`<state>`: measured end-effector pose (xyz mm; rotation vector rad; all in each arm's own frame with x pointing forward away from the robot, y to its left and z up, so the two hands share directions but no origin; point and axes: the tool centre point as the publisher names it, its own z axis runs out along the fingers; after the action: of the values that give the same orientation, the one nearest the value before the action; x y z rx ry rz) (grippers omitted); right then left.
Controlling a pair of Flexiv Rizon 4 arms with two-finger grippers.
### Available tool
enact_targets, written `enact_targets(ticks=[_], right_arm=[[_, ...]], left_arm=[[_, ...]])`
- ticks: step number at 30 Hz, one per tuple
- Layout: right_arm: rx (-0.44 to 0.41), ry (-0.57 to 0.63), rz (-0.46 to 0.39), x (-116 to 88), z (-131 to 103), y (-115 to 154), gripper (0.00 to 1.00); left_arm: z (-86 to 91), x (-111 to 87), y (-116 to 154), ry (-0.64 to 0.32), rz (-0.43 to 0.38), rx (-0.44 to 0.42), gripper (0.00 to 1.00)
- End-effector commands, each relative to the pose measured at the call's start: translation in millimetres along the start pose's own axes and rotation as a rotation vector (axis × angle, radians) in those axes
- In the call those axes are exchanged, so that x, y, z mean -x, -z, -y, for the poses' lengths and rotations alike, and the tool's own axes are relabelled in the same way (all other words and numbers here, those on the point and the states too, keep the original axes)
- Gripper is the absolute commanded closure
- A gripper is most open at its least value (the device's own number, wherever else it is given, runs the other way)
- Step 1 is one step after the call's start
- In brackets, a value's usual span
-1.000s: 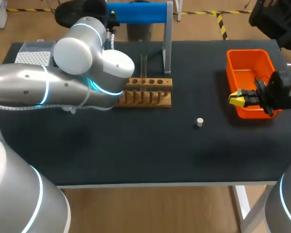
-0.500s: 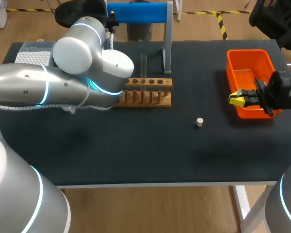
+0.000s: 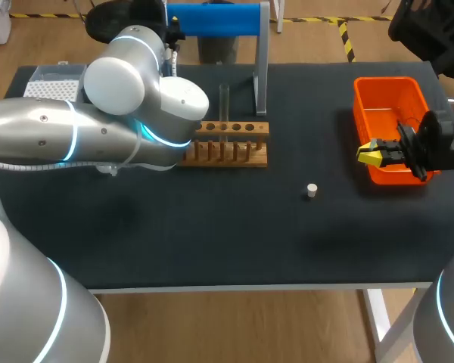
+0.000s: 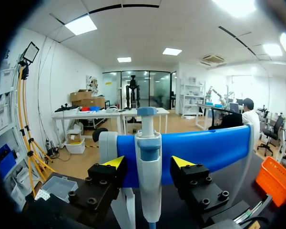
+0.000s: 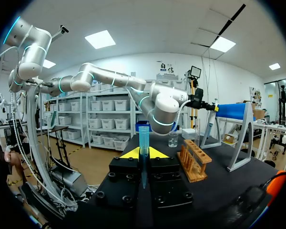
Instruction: Invert the test tube, pick up the pipette, mount the tip to pipette, aspirate from beaker and dispense into the tube, eject the tip, return the pipette, and cap with the stopper.
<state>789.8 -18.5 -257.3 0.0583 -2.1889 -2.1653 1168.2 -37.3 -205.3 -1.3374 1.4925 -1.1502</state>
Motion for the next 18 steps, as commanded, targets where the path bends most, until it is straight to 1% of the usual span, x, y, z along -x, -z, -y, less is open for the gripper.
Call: enact_targets(ticks=[1, 4, 7, 11, 13, 14, 16, 18], right_arm=[[-0.001, 0.000, 0.001, -0.7, -0.3, 0.5, 1.00], [-0.001, 0.000, 0.001, -0.7, -0.3, 0.5, 1.00], [-0.001, 0.000, 0.001, -0.7, -0.3, 0.5, 1.00], [-0.001, 0.000, 0.001, -0.7, -0.3, 0.5, 1.00], [-0.001, 0.000, 0.001, -0.7, -0.3, 0.5, 1.00], [-0.001, 0.000, 0.001, -0.7, -0.3, 0.5, 1.00], [-0.001, 0.000, 0.001, -0.7, -0.3, 0.5, 1.00], [-0.001, 0.000, 0.001, -0.7, -0.3, 0.5, 1.00]], left_arm=[[-0.8, -2.6, -3.8, -0.004, 0.010, 0.004, 0.47], [-1.2, -2.5, -4.1, -0.004, 0.011, 0.005, 0.45], [-1.7, -2.6, -4.3, -0.005, 0.012, 0.005, 0.45], [-2.3, -2.9, -4.3, -0.004, 0.012, 0.005, 0.51], [-2.5, -2.9, -4.3, -0.003, 0.013, 0.005, 0.61], [-2.6, -3.0, -4.3, -0.002, 0.013, 0.005, 0.76], [-2.8, -3.0, -4.2, -0.001, 0.015, 0.005, 1.00], [-2.9, -3.0, -4.1, 0.001, 0.016, 0.004, 1.00]])
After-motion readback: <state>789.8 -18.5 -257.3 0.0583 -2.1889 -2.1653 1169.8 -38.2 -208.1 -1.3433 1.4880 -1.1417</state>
